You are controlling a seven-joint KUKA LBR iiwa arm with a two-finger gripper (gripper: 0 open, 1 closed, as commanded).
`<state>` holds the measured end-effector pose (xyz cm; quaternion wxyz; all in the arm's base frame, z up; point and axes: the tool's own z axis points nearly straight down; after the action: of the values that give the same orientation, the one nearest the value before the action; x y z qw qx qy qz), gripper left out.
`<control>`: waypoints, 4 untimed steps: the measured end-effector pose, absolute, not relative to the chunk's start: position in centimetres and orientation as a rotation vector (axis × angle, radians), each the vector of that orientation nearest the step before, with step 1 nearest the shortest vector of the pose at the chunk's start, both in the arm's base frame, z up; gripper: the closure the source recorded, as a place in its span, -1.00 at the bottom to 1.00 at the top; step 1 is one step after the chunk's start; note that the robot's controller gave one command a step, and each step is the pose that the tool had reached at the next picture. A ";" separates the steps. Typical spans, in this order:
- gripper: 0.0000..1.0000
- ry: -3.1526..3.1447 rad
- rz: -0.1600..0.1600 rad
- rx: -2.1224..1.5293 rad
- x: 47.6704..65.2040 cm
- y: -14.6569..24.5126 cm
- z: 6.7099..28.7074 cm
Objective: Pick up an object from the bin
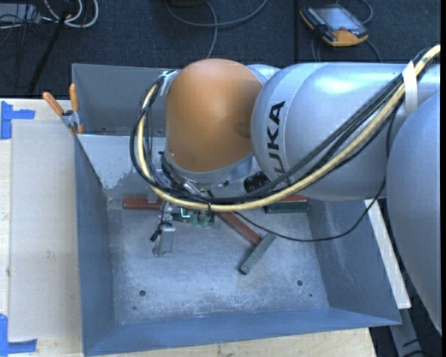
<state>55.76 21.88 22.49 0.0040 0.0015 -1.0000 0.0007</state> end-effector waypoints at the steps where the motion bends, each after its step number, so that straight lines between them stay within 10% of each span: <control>1: -1.00 -3.142 0.005 0.021 61.2 15.0 18.8; 3: -1.00 -3.135 0.003 -0.168 61.1 8.5 6.9; 4: 1.00 -3.141 -0.002 -0.167 61.3 8.7 7.2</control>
Offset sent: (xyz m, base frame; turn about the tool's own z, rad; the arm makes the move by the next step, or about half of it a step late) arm 0.0521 -0.0634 -0.0337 -0.0169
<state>61.30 8.70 7.20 -0.0020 -0.0531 -0.9986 -0.0005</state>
